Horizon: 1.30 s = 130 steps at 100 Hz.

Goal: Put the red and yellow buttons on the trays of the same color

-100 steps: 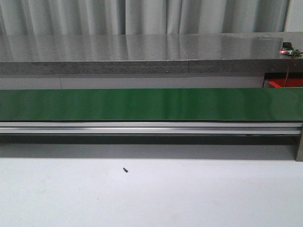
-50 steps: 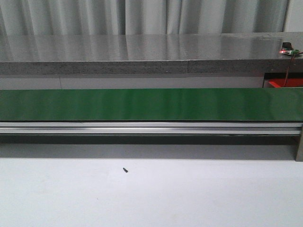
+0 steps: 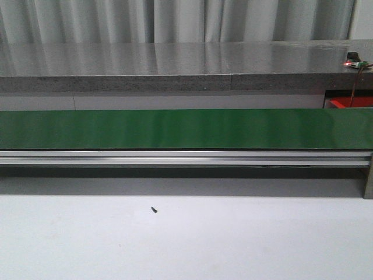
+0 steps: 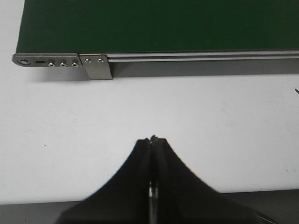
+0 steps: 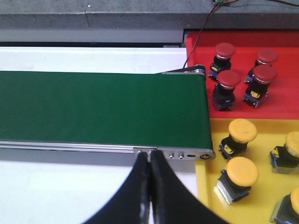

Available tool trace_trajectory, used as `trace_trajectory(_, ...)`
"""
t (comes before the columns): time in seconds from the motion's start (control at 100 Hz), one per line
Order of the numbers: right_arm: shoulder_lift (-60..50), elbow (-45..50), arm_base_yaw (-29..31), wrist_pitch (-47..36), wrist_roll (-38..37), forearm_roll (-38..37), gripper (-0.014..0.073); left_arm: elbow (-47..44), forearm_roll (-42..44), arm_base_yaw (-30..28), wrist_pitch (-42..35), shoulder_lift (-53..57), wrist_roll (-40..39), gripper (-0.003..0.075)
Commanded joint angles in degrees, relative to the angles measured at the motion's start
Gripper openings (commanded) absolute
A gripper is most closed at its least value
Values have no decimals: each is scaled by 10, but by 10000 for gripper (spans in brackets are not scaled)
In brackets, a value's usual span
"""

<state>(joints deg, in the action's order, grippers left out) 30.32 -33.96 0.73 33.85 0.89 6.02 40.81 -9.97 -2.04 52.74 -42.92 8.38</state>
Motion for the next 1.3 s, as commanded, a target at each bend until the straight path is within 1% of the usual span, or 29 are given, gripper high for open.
trace_trajectory(0.0, -18, -2, 1, -45, 0, -3, -67, 16, -9, 4, -28, 2, -1, -20)
trace_trajectory(0.18, -66, 14, 1, -42, 0, -3, -67, 16, -9, 4, -28, 2, -1, -20)
trace_trajectory(0.28, -82, 28, 2, -52, 0, -3, -67, 16, -9, 4, -28, 2, -1, -19)
trace_trajectory(0.33, -92, 41, 4, -74, 0, -7, -67, 16, -9, 4, -28, 2, -1, -20)
trace_trajectory(0.4, -107, 67, 11, -128, 0, -9, -67, 16, -9, 4, -28, 2, -1, -20)
trace_trajectory(0.47, -124, 99, 19, -201, 0, -9, -67, 16, -9, 4, -28, 2, -1, -20)
trace_trajectory(0.59, -154, 158, 32, -356, 0, -22, -67, 16, -9, 4, -28, 2, -1, -19)
trace_trajectory(0.62, -162, 173, 33, -384, 0, -34, -67, 16, -9, 4, -28, 2, -1, -19)
trace_trajectory(0.69, -175, 199, 33, -415, -9, -60, -67, 16, -9, 4, -28, 2, -1, -20)
trace_trajectory(0.82, -207, 245, 33, -417, -56, -100, -67, 16, -9, 4, -28, 2, -1, -20)
trace_trajectory(0.96, -239, 292, 33, -408, -62, -107, -67, 16, -9, 4, -28, 2, -1, -20)
trace_trajectory(1.15, -293, 348, 29, -373, -75, -107, -67, 16, -9, 4, -28, 2, -1, -20)
trace_trajectory(1.2, -308, 346, 29, -335, -76, -107, -67, 16, -9, 4, -28, 2, -1, -20)
trace_trajectory(1.29, -320, 346, 29, -306, -76, -107, -67, 16, -9, 4, -28, 2, -1, -20)
